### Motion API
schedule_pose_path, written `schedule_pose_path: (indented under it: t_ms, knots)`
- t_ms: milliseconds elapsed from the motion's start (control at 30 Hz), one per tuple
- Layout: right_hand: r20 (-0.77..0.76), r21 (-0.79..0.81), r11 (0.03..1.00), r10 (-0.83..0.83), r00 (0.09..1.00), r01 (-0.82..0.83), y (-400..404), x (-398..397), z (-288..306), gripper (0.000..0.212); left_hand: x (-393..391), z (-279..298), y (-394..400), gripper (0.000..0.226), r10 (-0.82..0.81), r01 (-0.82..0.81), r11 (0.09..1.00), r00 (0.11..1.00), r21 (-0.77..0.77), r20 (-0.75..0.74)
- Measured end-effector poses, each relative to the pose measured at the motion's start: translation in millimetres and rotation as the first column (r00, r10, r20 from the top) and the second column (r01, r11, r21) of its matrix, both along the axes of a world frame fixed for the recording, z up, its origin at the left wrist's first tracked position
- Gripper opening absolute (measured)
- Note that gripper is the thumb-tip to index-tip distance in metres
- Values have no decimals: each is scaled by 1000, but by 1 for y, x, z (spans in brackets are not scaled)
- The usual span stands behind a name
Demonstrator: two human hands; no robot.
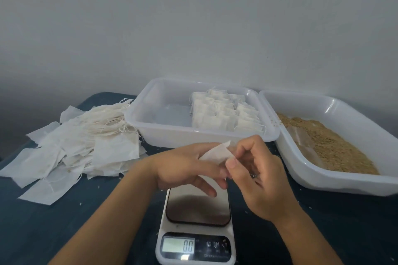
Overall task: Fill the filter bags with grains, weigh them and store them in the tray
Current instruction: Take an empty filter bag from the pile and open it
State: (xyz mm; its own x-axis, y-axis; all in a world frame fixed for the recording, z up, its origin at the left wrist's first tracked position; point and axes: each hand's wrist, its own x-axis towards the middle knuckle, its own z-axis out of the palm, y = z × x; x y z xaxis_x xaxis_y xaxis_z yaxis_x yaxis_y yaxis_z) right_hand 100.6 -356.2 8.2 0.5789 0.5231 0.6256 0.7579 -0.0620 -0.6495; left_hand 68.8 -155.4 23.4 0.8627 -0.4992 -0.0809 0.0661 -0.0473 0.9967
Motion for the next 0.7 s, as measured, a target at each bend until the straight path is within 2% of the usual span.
schedule_pose_path:
  t_ms: [167, 267, 367, 467, 567, 700]
  knots:
    - [28, -120, 993, -9, 1000, 13, -8, 2, 9, 14, 8, -12, -6, 25, 30, -33, 998, 998, 47, 59]
    - [60, -234, 971, 57, 997, -41, -10, 8, 11, 8, 5, -21, -3, 21, 38, -47, 995, 994, 90, 104]
    - [-57, -368, 922, 104, 993, -118, -13, 9, 21, 14, 2, -24, -1, 21, 26, -47, 990, 989, 134, 149]
    - [-104, -503, 850, 121, 987, -157, -17, 7, 29, 3, -2, -24, 1, 22, 50, -91, 978, 977, 190, 208]
    - [-47, -574, 807, 136, 990, -139, -17, 3, 38, 23, -6, -24, 2, 23, 24, -83, 971, 967, 223, 253]
    - [38, -635, 763, 187, 982, -121, -14, -2, 50, 26, -7, -24, 0, 21, 62, -119, 971, 963, 209, 261]
